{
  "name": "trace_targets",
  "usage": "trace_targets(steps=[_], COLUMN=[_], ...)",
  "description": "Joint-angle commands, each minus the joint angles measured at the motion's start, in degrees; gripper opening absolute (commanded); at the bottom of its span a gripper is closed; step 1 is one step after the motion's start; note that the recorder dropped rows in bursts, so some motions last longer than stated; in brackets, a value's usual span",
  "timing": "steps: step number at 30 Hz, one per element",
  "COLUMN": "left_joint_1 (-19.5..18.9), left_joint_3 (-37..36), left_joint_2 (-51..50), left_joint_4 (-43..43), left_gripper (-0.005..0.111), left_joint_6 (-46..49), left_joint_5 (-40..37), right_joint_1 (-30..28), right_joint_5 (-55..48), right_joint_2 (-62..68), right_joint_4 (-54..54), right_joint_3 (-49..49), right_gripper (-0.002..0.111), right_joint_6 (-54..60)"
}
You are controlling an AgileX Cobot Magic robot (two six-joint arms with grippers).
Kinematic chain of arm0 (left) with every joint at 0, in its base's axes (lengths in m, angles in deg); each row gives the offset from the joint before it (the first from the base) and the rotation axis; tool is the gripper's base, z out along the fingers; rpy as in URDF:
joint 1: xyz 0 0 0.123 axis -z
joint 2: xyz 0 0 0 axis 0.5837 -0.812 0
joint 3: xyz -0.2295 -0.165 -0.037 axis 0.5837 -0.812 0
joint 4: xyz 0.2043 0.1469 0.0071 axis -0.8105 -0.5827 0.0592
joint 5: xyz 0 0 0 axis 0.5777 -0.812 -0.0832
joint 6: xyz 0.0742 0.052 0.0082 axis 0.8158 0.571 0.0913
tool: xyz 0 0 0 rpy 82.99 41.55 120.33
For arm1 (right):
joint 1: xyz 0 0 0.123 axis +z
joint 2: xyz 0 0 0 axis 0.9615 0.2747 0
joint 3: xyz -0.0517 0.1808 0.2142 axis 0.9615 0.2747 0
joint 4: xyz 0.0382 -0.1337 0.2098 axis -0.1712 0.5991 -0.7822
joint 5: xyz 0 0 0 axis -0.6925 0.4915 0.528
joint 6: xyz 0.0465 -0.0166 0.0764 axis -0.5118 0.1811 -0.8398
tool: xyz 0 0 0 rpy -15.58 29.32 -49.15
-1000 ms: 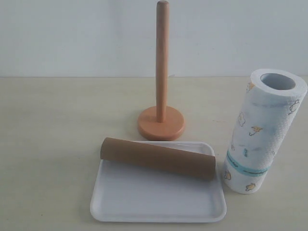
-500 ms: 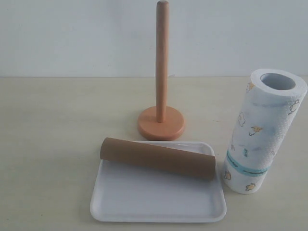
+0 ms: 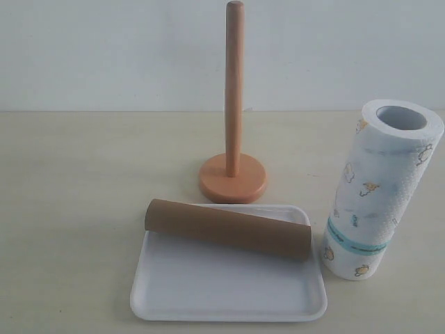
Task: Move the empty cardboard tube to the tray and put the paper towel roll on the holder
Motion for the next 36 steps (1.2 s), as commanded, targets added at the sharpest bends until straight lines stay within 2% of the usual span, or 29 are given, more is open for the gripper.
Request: trace_targets(steps=[1, 4, 8, 10, 13, 17, 22, 27, 36], left_joint_1=[-1.30, -1.85, -2.63, -3.12, -3.63, -3.63, -5.58, -6.84, -6.84], left_joint_3=[-3.58, -5.81, -7.72, -7.78, -7.78, -7.78, -7.78, -7.78, -7.78], left_joint_2=[1.55, 1.55, 1.55, 1.55, 1.55, 1.55, 1.55, 1.55, 1.55], left_joint_4=[-0.51, -0.51, -0.50, -0.50, -0.50, -0.50, -0.50, 0.49, 0.36], left_gripper=[0.004, 0.004, 0.004, 0.004, 0.004, 0.004, 0.004, 0.004, 0.004], left_joint_6=[23.88, 41.55, 60.20, 73.00, 85.92, 86.95, 94.43, 93.09, 91.91], left_joint_5=[3.94, 7.19, 7.43, 8.69, 5.12, 3.35, 2.27, 0.94, 0.96], right_joint_1=[-0.34, -0.34, -0.34, -0.34, -0.34, -0.34, -0.34, -0.34, -0.34], right_joint_5=[0.33, 0.33, 0.33, 0.33, 0.33, 0.33, 0.33, 0.33, 0.33], right_joint_2=[-0.24, -0.24, -0.24, -0.24, -0.24, -0.24, -0.24, -0.24, -0.24], right_joint_4=[-0.02, -0.02, -0.02, -0.02, -0.02, -0.02, -0.02, -0.02, -0.02], right_joint_3=[-0.01, -0.01, -0.01, -0.01, -0.01, -0.01, -0.01, -0.01, -0.01], right_gripper=[0.000, 0.000, 0.000, 0.000, 0.000, 0.000, 0.000, 0.000, 0.000], right_joint_6=[0.14, 0.14, 0.14, 0.14, 0.14, 0.14, 0.14, 0.14, 0.14])
